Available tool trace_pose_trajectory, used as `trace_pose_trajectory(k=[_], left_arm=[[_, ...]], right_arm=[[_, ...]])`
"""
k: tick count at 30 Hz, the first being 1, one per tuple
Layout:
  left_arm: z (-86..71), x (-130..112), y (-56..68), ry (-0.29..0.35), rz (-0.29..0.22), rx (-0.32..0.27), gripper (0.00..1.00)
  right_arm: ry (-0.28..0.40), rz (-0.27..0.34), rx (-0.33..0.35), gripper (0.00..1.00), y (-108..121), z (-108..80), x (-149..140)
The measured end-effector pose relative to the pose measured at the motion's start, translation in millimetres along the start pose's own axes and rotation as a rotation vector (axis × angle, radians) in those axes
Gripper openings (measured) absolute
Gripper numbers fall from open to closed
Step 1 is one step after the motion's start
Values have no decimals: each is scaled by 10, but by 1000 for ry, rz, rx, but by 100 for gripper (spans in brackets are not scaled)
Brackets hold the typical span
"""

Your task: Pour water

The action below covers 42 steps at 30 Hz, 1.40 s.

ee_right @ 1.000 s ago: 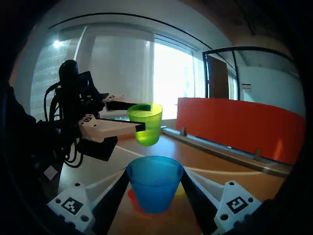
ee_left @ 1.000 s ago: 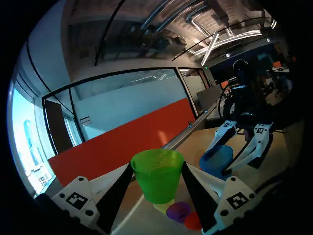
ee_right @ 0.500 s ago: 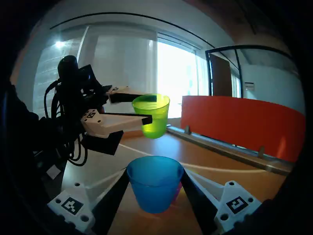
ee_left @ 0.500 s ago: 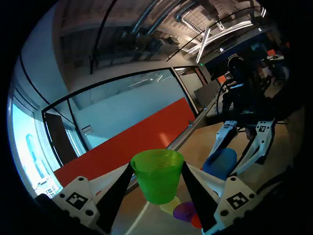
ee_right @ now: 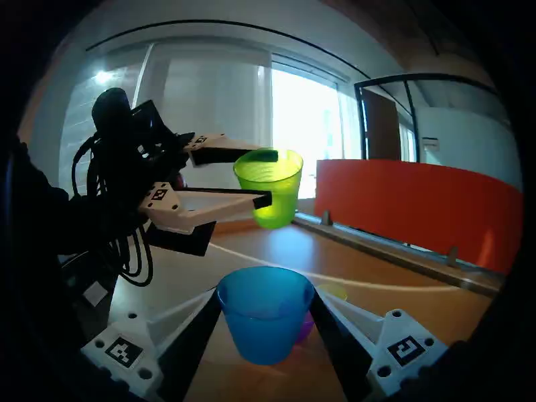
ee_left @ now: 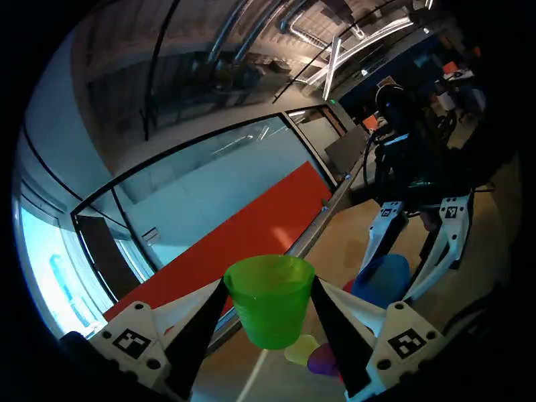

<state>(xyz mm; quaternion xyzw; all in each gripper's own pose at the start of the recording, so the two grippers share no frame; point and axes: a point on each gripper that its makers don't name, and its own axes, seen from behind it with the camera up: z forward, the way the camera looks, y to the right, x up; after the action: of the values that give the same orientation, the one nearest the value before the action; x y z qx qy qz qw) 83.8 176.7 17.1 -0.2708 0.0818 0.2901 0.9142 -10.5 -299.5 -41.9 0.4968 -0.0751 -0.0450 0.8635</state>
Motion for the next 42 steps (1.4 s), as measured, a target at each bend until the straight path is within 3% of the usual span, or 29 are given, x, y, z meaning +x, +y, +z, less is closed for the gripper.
trace_pose_trajectory(k=[29,42], left_arm=[[-78,230,127,25,197,-6,87],[-45,235,194,27,256,-20,87]], right_arm=[[-1,11,15,91,-54,17,-71],[0,8,19,91,-81,35,-37]])
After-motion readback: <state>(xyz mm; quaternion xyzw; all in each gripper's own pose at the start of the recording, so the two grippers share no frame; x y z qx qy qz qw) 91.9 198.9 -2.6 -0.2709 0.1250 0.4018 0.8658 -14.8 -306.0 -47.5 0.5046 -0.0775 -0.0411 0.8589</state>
